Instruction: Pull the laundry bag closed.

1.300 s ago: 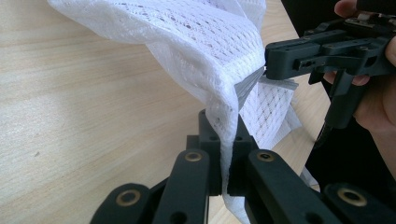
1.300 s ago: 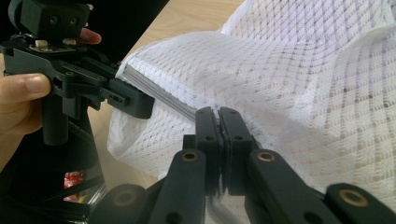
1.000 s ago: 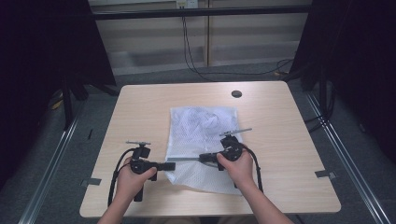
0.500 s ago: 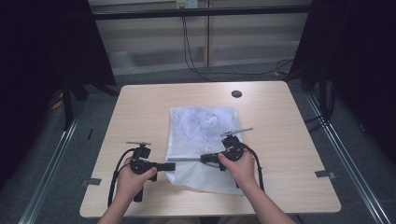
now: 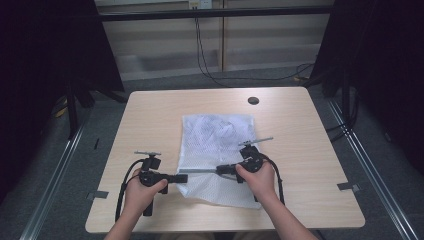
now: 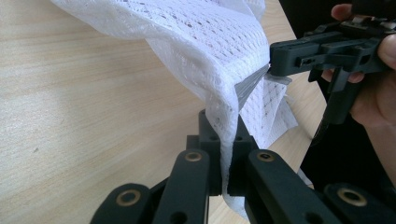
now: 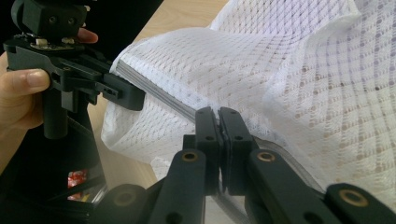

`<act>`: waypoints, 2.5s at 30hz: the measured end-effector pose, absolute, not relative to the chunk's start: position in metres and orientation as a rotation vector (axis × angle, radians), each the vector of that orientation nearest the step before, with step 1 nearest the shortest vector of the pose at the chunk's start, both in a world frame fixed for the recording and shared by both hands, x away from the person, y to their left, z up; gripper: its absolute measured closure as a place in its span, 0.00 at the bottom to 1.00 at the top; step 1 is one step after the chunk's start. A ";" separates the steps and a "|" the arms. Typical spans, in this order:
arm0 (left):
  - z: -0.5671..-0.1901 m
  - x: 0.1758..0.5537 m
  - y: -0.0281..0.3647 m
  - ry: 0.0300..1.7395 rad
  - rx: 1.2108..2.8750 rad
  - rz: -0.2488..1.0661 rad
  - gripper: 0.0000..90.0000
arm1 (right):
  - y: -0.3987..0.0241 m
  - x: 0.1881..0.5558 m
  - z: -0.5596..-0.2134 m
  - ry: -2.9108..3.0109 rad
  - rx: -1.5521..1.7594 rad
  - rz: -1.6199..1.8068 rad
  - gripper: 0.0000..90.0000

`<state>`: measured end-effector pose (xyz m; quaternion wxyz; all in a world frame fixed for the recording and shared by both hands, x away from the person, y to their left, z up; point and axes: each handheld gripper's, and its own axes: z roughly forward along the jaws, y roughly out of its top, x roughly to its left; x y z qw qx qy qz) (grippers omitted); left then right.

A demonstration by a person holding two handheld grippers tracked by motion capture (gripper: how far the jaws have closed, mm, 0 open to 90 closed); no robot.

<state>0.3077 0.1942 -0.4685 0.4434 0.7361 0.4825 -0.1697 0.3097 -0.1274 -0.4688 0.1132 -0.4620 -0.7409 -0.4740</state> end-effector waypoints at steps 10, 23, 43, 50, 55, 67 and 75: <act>-0.467 0.307 0.193 1.187 1.844 -0.408 0.99 | -0.129 0.309 -0.469 -2.166 -1.348 -1.392 0.98; -0.466 0.308 0.196 1.195 1.830 -0.407 0.99 | -0.135 0.310 -0.467 -2.174 -1.363 -1.384 0.98; -0.467 0.308 0.204 1.214 1.830 -0.402 0.99 | -0.152 0.308 -0.469 -2.165 -1.408 -1.383 0.98; -0.466 0.307 0.202 1.213 1.836 -0.402 0.99 | -0.155 0.308 -0.467 -2.177 -1.409 -1.383 0.97; -0.466 0.307 0.203 1.217 1.833 -0.403 0.99 | -0.156 0.308 -0.467 -2.181 -1.410 -1.381 0.98; -0.467 0.308 0.202 1.207 1.840 -0.404 0.99 | -0.163 0.306 -0.467 -2.182 -1.422 -1.377 0.97; -0.467 0.307 0.203 1.216 1.838 -0.402 0.99 | -0.166 0.305 -0.467 -2.185 -1.424 -1.377 0.97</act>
